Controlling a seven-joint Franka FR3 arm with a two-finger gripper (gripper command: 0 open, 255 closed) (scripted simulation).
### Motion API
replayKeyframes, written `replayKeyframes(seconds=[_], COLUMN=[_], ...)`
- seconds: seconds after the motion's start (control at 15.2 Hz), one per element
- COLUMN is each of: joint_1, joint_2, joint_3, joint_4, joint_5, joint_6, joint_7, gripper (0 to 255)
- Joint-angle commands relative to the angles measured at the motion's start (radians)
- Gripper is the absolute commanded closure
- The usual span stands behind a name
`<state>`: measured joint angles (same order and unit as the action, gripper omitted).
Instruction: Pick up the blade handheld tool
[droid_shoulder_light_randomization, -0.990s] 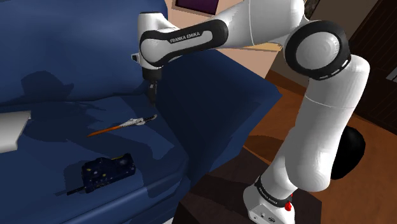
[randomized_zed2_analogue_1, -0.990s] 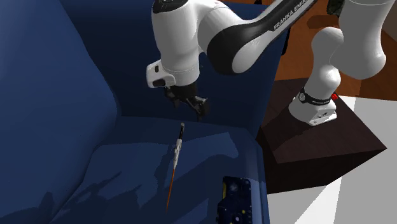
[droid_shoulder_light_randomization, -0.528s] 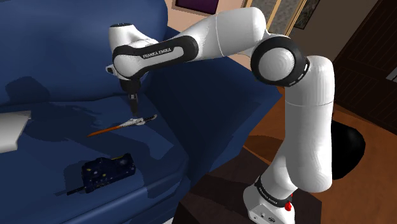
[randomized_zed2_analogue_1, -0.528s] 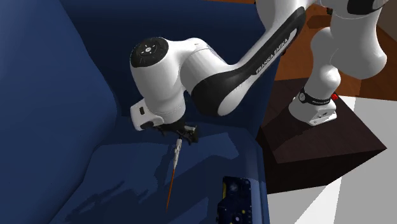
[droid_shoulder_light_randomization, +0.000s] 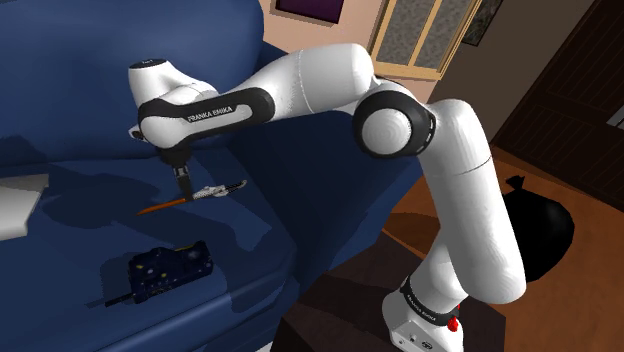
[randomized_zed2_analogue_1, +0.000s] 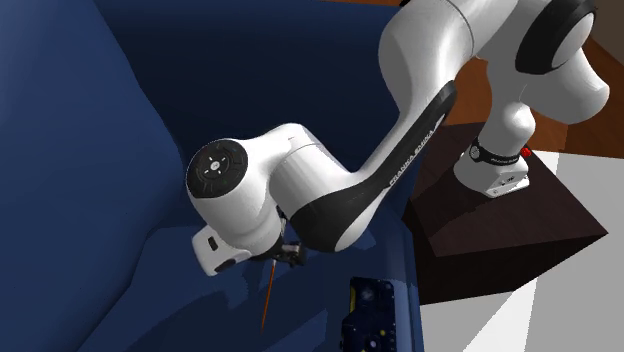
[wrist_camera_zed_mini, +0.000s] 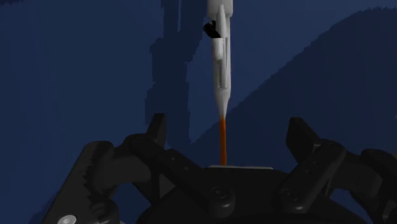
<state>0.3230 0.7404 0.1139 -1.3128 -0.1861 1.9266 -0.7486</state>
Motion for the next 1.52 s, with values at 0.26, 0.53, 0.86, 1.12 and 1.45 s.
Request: replayKeyframes(seconds=[0.26,0.53,0.86,1.12,1.45], joint_1=[0.003,0.003,0.003,0.003,0.002], joint_2=[0.044,0.046,0.045,0.037,0.006], joint_3=[-0.003,-0.003,-0.003,-0.002,0.001], joint_4=[-0.015,-0.012,-0.013,-0.013,0.003], joint_5=[-0.008,-0.008,-0.008,-0.007,-0.002], joint_6=[0.058,0.057,0.057,0.049,0.002], joint_7=[0.006,0.006,0.006,0.004,-0.002], gripper=[0,255,255,255,255])
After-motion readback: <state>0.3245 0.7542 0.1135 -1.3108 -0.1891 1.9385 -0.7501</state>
